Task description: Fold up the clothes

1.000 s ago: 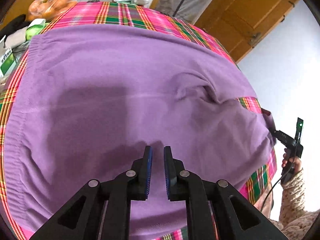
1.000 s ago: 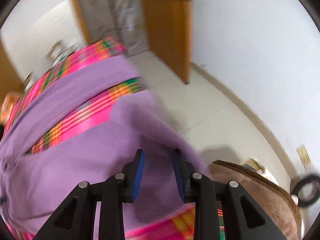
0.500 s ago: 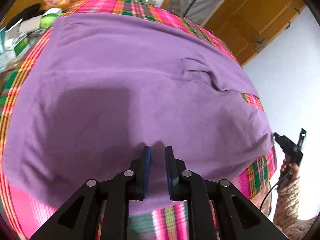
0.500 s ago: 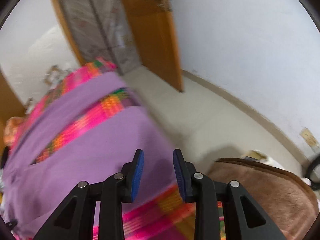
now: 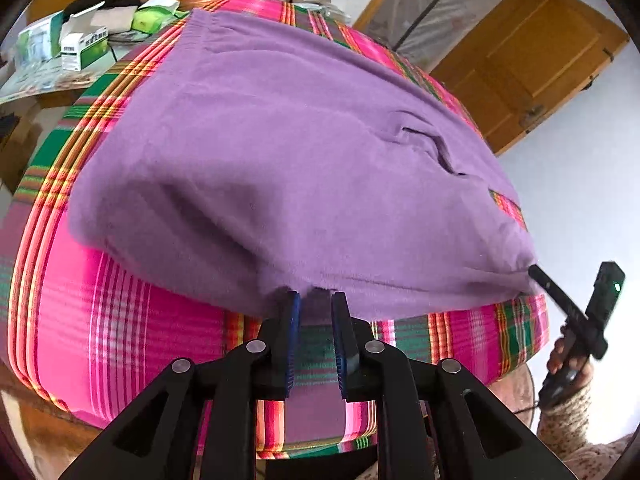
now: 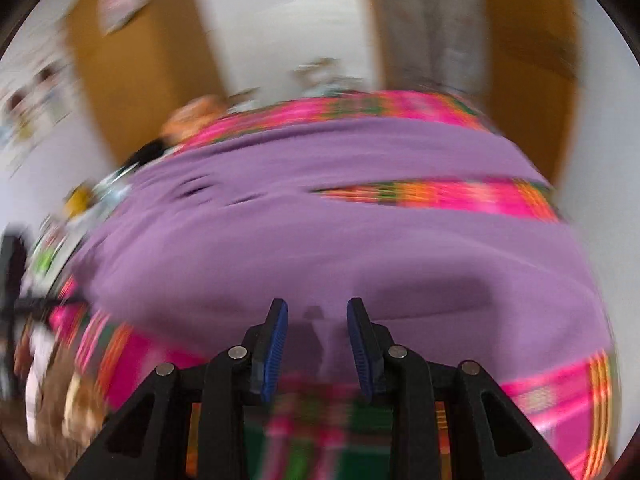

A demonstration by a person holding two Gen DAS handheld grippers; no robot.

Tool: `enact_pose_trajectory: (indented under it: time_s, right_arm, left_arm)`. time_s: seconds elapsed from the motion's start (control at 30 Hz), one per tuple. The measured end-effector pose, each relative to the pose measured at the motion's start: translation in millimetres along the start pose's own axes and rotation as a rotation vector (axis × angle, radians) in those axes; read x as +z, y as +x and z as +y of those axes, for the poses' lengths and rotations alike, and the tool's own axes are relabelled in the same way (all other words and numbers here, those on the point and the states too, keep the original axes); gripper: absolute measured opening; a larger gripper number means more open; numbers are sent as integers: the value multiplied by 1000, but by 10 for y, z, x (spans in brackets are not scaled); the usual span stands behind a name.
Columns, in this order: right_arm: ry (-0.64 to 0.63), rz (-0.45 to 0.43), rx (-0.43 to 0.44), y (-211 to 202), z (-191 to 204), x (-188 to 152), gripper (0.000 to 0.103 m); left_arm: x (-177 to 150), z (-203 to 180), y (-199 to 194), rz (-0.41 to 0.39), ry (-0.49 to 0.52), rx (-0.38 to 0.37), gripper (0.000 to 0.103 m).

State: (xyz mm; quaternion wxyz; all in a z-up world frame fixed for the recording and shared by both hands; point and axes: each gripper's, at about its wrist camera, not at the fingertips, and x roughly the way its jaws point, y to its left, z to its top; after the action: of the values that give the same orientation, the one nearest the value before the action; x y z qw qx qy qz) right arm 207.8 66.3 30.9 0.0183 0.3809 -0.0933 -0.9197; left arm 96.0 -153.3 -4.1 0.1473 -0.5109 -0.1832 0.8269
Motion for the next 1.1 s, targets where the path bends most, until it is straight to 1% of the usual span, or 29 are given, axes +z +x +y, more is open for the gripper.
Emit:
enact_pose_trajectory:
  time_s: [0.07, 0.1, 0.17, 0.27, 0.37, 0.5, 0.6, 0.73, 0.77, 0.93, 1.0, 1.03, 1.1]
  right_arm:
    - [-97, 8, 87, 16, 292, -35, 32]
    - [-133, 21, 105, 57, 398, -45, 31]
    - [-177, 52, 113, 165, 543, -46, 27]
    - [-218, 81, 130, 311, 691, -39, 27]
    - [-237, 116, 129, 495, 769, -26, 26]
    - [-256, 117, 133, 479, 837, -67, 26]
    - [-275, 124, 105, 510, 874, -86, 26]
    - [-269, 106, 68, 556, 919, -41, 26]
    - [-257, 100, 57, 577, 930, -26, 26]
    - [-161, 97, 80, 611, 891, 19, 26]
    - [-187, 98, 59, 589, 925, -6, 26]
    - [-205, 85, 30, 551, 954, -25, 26]
    - [-232, 30, -8, 426, 994, -68, 26]
  left_arm:
    - [-32, 20, -25, -7, -6, -3, 16]
    - [-35, 23, -27, -8, -10, -6, 16]
    - [-38, 28, -28, -10, -20, -13, 16]
    - [-42, 35, -28, -12, -35, -24, 16]
    - [-47, 42, -29, -15, -50, -35, 19]
    - [-54, 61, -31, -21, -59, -53, 19]
    - [-38, 51, -10, -20, -57, -61, 19]
    - [-32, 44, 8, -26, -56, -70, 19]
    - [-34, 48, 8, -28, -58, -74, 19]
    - [-40, 72, -3, -33, -61, -85, 19]
    - [-43, 82, -7, -34, -63, -90, 19]
    - [-44, 87, -9, -35, -63, -92, 19]
    - [-47, 97, -14, -37, -64, -97, 19]
